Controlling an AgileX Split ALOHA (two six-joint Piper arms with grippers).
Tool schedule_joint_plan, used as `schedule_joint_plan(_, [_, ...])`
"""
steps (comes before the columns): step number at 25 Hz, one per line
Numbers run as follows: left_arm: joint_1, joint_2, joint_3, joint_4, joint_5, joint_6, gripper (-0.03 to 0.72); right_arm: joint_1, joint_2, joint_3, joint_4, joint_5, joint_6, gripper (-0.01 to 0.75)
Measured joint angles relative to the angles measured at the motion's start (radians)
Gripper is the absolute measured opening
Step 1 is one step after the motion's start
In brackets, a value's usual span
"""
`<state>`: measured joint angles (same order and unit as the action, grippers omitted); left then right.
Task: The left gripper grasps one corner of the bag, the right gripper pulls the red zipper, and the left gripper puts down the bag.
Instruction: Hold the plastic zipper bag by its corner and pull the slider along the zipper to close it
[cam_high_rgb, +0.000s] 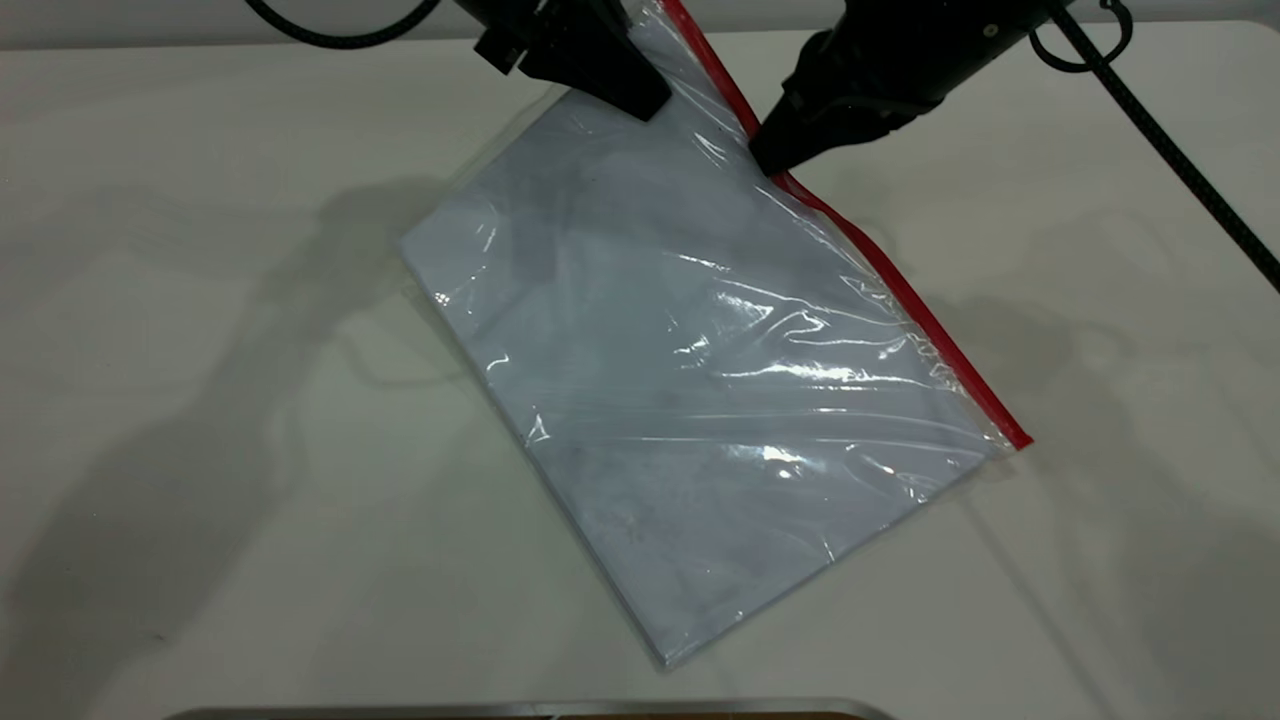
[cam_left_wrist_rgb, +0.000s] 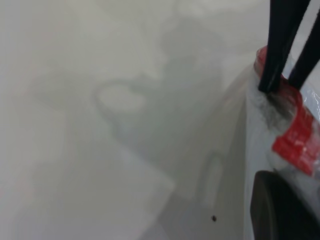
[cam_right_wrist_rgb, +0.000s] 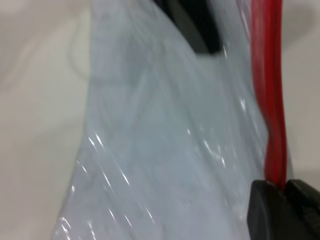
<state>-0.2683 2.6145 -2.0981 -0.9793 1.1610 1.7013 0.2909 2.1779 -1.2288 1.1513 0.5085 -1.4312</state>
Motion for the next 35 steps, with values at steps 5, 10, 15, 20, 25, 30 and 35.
schedule_joint_plan(5, [0.015, 0.000, 0.000, 0.000, 0.005, -0.002, 0.051, 0.000, 0.020, 0.000, -0.074, -0.007, 0.020, 0.039])
schedule_joint_plan(10, [0.040, 0.000, 0.000, 0.003, 0.004, -0.004, 0.051, -0.005, 0.028, 0.000, -0.228, -0.009, 0.106, 0.043])
schedule_joint_plan(15, [0.059, 0.000, 0.000, 0.008, 0.000, -0.005, 0.051, -0.038, 0.032, 0.000, -0.377, 0.045, 0.234, 0.043])
schedule_joint_plan(20, [0.060, 0.000, -0.001, 0.050, -0.009, -0.006, 0.051, -0.070, 0.033, 0.000, -0.487, 0.114, 0.357, 0.045])
schedule_joint_plan(25, [0.060, 0.000, -0.001, 0.099, -0.023, -0.007, 0.051, -0.084, 0.033, 0.000, -0.567, 0.211, 0.465, 0.047])
schedule_joint_plan(30, [0.060, 0.000, -0.001, 0.154, -0.033, -0.008, 0.051, -0.084, 0.033, 0.000, -0.625, 0.318, 0.568, 0.048])
schedule_joint_plan(35, [0.060, 0.000, -0.001, 0.184, -0.031, -0.011, 0.051, -0.084, 0.033, 0.000, -0.653, 0.348, 0.639, 0.055])
